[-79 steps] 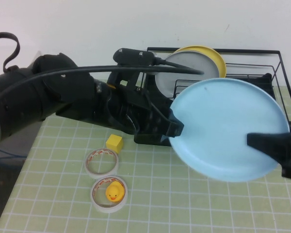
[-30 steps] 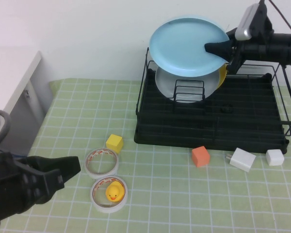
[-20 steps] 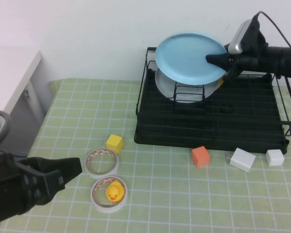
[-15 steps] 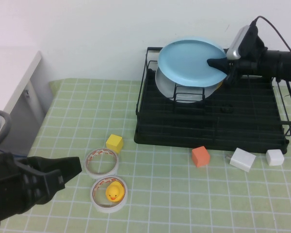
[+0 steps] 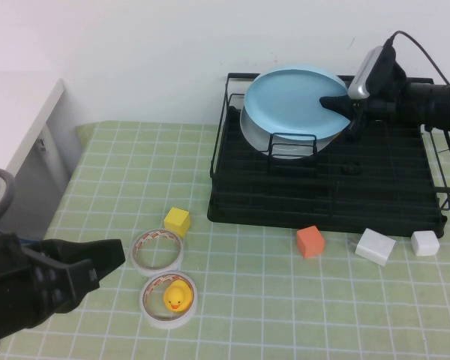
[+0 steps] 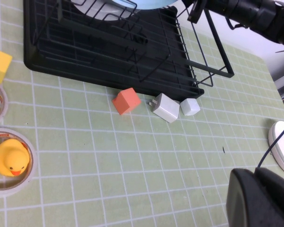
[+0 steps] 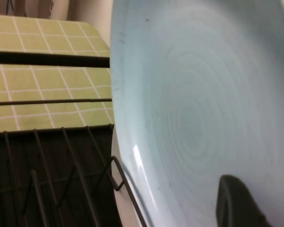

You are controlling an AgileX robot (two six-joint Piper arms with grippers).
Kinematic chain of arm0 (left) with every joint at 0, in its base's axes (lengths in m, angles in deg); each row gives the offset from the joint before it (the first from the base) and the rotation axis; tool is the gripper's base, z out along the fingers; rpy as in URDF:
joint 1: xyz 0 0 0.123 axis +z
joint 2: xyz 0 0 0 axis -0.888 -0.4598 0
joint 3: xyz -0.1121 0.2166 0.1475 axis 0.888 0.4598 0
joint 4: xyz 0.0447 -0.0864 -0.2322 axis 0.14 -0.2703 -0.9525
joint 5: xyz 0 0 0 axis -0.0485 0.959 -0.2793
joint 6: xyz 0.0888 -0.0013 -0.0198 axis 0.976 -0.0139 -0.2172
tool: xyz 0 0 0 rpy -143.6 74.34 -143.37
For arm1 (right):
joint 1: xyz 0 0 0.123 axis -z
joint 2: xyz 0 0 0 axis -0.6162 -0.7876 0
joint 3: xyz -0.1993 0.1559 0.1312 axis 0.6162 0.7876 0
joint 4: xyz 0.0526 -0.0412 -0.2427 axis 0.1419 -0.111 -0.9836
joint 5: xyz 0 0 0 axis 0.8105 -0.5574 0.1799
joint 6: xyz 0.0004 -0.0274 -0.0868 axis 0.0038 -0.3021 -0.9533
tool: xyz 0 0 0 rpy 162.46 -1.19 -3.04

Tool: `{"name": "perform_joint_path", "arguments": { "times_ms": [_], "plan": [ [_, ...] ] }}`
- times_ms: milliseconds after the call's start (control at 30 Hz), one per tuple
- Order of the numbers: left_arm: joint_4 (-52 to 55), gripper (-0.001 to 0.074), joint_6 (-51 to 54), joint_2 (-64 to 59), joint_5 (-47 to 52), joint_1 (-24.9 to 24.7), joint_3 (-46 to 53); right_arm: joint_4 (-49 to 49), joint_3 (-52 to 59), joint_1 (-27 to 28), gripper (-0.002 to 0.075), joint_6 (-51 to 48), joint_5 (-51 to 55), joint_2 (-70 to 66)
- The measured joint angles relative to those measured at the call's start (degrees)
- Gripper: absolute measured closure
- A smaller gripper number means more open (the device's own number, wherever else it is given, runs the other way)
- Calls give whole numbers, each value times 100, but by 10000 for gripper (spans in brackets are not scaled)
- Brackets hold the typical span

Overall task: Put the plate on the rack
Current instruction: Place the plate on the rack

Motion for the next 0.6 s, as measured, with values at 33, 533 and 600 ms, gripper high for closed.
{"name": "perform_joint_path", "arguments": {
  "times_ms": [33, 533, 600],
  "plan": [
    [0, 735, 0, 0, 0, 0, 0, 12, 0, 0, 588, 15, 0, -9],
    [0, 736, 39, 0, 35, 0, 0, 313, 0, 0, 275, 873, -426, -48],
    [0, 736, 121, 0, 35, 0, 0, 318, 0, 0, 273, 1017, -426, -35]
  ]
}}
